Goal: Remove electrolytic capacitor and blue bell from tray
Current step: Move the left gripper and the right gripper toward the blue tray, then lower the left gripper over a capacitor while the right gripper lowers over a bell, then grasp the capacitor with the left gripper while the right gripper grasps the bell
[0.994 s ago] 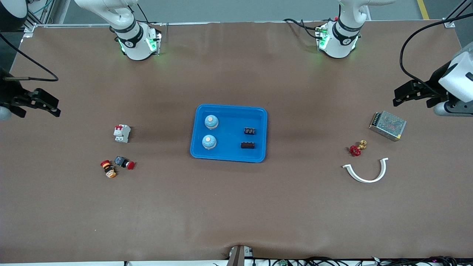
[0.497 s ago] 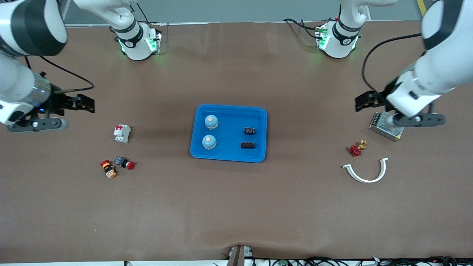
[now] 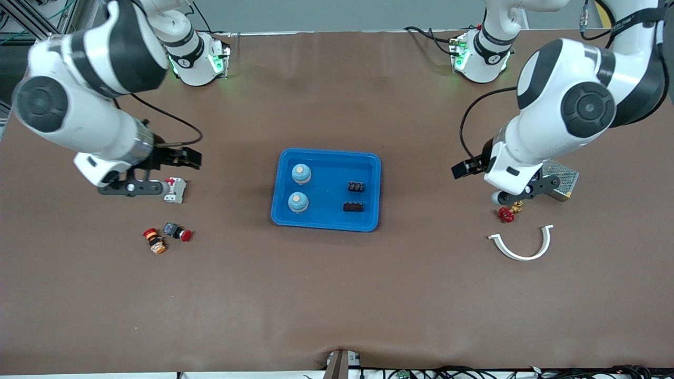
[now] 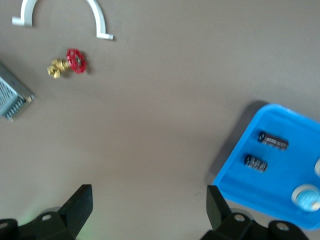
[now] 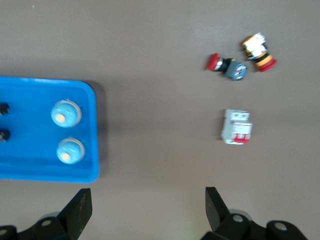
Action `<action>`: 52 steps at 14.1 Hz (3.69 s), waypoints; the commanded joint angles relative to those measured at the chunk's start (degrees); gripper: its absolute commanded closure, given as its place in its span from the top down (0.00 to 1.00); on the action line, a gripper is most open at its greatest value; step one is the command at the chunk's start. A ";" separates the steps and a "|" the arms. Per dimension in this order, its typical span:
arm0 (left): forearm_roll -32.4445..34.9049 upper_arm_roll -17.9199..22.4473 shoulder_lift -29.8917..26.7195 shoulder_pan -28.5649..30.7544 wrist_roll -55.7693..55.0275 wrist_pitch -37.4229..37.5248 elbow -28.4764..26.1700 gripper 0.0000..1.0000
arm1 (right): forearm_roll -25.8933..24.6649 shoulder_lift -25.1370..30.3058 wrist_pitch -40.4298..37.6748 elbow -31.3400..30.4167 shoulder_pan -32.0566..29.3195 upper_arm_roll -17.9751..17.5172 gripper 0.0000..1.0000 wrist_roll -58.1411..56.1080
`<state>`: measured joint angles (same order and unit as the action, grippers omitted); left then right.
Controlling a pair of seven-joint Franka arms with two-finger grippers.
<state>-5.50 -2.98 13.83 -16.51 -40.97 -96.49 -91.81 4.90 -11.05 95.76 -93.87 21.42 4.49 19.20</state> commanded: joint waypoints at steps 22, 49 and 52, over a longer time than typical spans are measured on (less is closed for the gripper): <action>0.40 -0.18 12.16 -15.74 -67.64 -34.02 -8.23 1.00 | -0.06 -14.25 40.38 -13.35 19.71 0.69 1.00 24.13; 7.70 0.52 34.33 -22.78 -86.56 -36.48 9.72 1.00 | -0.24 -27.18 48.03 -8.43 19.62 0.78 1.00 23.61; 8.05 0.52 34.86 -23.39 -86.64 -36.57 9.72 1.00 | -0.24 -27.27 48.03 -8.43 19.62 0.69 1.00 23.61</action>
<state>0.96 -3.14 47.53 -38.78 -126.20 -132.68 -83.56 4.97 -37.42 143.73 -103.56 40.57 4.95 42.44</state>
